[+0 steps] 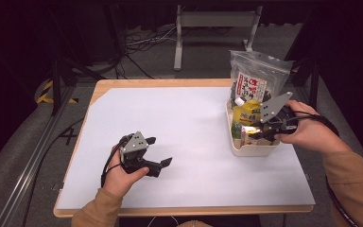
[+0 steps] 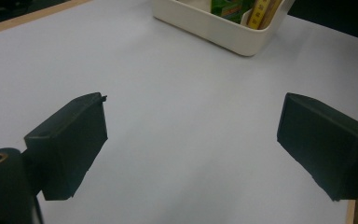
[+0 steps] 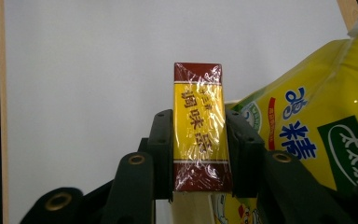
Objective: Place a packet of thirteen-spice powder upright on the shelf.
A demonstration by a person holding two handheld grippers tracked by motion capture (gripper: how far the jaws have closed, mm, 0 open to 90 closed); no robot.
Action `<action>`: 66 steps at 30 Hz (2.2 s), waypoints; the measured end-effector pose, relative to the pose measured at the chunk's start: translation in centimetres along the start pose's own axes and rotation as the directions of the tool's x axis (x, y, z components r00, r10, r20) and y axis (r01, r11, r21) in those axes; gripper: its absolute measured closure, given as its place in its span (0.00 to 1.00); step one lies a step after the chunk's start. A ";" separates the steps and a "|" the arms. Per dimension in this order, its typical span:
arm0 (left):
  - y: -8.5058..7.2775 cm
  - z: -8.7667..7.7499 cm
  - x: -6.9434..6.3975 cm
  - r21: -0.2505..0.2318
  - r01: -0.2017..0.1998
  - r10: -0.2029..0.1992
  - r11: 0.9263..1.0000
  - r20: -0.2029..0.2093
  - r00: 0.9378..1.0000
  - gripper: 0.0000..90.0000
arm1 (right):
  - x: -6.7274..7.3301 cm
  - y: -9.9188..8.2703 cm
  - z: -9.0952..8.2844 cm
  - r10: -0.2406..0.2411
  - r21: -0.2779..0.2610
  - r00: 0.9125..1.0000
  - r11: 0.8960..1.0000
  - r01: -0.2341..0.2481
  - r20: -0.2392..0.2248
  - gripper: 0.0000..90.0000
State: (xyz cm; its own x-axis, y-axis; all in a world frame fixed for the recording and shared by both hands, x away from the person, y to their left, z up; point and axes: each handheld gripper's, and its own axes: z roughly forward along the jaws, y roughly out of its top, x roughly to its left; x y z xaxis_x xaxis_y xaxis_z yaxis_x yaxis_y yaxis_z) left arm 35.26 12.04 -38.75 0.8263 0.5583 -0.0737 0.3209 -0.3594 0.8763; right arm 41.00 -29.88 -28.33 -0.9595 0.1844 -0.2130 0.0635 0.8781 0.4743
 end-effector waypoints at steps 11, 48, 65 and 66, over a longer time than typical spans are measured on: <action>-0.1 0.0 0.0 0.006 0.008 -0.008 1.000 0.002 1.000 0.10 | 0.2 -0.1 0.8 -0.014 0.052 1.000 0.999 0.014 0.006 0.74; 0.0 0.0 0.1 0.014 0.017 -0.017 1.000 0.008 1.000 0.10 | 0.5 -0.9 1.4 0.010 0.087 1.000 0.996 -0.012 0.022 0.63; -1.9 -3.1 0.2 0.020 0.019 -0.018 1.000 -0.029 0.999 0.08 | 3.2 -0.5 0.7 0.230 -0.219 0.971 0.953 -0.211 0.062 0.45; -2.2 -3.5 0.3 0.020 0.018 -0.017 1.000 -0.039 0.999 0.08 | 3.3 -0.5 0.7 0.244 -0.231 0.968 0.947 -0.224 0.060 0.44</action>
State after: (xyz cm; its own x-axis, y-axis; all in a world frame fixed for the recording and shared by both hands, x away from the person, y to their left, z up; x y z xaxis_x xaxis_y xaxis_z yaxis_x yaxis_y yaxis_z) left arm 33.16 15.56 -39.05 0.8022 0.5930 -0.0702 0.3448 -0.3640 0.8652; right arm 37.94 -29.44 -29.88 -0.8968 0.4191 -0.1418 0.2117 0.6880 0.6942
